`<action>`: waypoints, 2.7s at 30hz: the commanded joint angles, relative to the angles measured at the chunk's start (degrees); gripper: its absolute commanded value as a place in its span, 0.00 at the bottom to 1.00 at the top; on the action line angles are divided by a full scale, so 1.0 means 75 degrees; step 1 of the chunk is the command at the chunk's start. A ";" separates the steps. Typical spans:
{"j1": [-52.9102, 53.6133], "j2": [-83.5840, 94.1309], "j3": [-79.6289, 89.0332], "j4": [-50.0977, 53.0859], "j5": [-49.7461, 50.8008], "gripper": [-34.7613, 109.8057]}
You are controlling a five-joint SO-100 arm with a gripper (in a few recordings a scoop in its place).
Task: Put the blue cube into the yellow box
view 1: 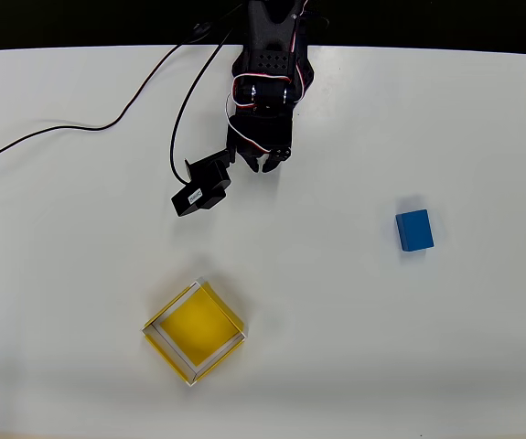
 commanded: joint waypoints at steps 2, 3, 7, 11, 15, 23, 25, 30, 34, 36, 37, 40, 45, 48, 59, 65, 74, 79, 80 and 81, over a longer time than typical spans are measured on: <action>0.0070 0.0211 0.0199 0.0082 0.0352 0.25; 0.0070 0.0211 0.0199 0.0082 0.0352 0.25; 0.0070 0.0223 0.0199 0.0082 0.0352 0.25; 0.0070 0.0223 0.0199 0.0082 0.0398 0.25; 0.0070 0.0223 0.0199 0.0082 0.0328 0.24; 0.0082 -0.1031 -0.0176 -0.1500 -0.0234 0.34; -0.0023 -0.1887 -0.0715 -0.2273 0.0187 0.39; -0.0738 -0.3750 -0.2637 -0.2602 0.0844 0.46; -0.1453 -0.5039 -0.4395 -0.2508 0.1664 0.47; -0.1734 -0.5824 -0.5332 -0.2438 0.1980 0.47; -0.1863 -0.6246 -0.5824 -0.2402 0.2145 0.47; -0.2203 -0.7488 -0.7148 -0.2203 0.2508 0.47; -0.2742 -0.9258 -0.8918 -0.2145 0.3246 0.49; -0.3199 -1.0242 -1.0031 -0.1863 0.3750 0.52; -0.5168 -1.3746 -1.3512 -0.0574 0.5285 0.56; -0.5730 -1.5223 -1.4414 -0.0410 0.5625 0.56; -0.6152 -1.6336 -1.5082 -0.0387 0.5730 0.56; -0.6398 -1.6770 -1.5258 -0.0363 0.5766 0.55; -0.6445 -1.6852 -1.5270 -0.0363 0.5766 0.55; -0.6480 -1.6922 -1.5270 -0.0387 0.5766 0.55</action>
